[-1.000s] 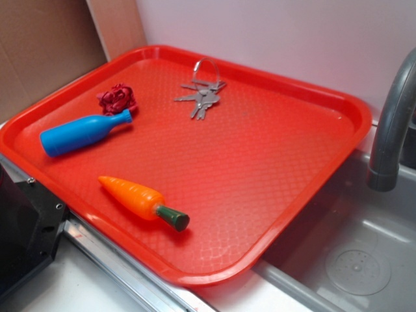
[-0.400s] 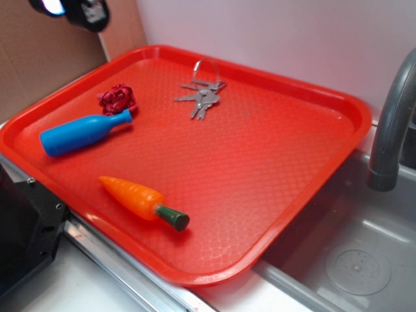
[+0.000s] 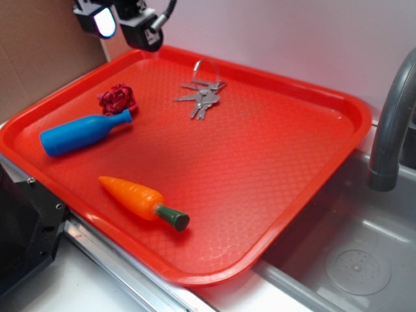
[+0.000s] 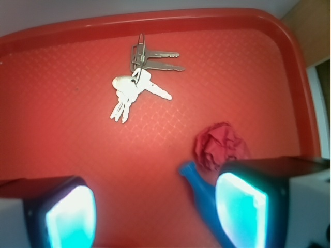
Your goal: Grab the silver keys.
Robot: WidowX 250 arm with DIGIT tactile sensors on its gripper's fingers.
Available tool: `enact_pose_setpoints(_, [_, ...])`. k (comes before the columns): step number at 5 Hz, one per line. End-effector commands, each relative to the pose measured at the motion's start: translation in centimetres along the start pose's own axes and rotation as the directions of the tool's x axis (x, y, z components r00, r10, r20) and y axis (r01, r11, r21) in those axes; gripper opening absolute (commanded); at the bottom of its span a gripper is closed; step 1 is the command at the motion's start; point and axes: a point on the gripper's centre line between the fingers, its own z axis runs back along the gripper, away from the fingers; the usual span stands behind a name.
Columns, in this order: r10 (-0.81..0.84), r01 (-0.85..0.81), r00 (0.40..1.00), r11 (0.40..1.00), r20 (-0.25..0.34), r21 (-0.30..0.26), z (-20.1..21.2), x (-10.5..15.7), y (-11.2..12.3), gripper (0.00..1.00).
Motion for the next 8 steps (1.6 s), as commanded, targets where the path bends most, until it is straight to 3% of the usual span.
enact_pose_setpoints(1, [0.015,-0.017,0.999,0.999,0.028,0.052,-4.0,6.0,1.3,1.0])
enact_pose_setpoints(3, [-0.025,0.026,1.0,0.997,-0.019,0.079,-7.6,9.2,1.1,1.0])
enact_pose_setpoints(4, [-0.087,0.089,0.995,0.995,-0.049,0.045,-9.3,9.7,0.0,1.0])
enact_pose_setpoints(5, [-0.099,0.103,0.994,0.992,-0.052,0.076,-9.7,9.4,-0.5,0.0])
enact_pose_setpoints(8, [-0.091,0.096,0.994,0.991,-0.059,0.097,-8.1,8.8,-0.3,0.0])
